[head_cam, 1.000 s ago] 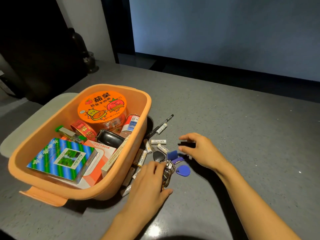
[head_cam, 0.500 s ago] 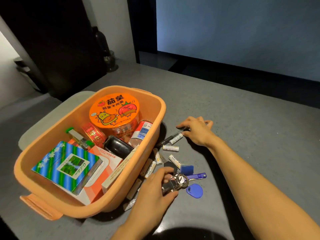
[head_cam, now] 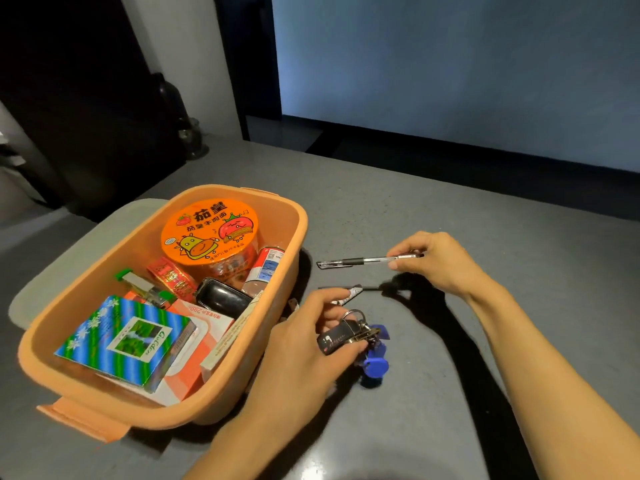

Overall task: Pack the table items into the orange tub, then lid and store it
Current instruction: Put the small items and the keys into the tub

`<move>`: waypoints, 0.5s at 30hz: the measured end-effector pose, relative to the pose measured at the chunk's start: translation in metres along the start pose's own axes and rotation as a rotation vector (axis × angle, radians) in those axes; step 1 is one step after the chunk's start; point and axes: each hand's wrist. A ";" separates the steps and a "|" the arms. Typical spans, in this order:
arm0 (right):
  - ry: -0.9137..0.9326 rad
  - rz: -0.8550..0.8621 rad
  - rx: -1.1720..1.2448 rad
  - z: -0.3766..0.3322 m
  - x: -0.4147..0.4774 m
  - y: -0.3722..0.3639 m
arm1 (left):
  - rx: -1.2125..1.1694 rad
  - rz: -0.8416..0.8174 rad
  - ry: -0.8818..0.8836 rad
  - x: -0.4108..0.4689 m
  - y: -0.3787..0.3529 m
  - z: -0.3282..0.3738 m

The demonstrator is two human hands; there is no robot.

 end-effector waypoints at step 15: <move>0.073 0.371 -0.047 -0.133 -0.073 -0.024 | 0.011 0.053 -0.334 0.053 0.170 0.051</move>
Point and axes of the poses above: each hand's wrist, its own x-axis towards the middle knuckle, its own y-axis out of the back of the hand, z = x × y, and after that the axes turned 9 degrees about -y, right-handed
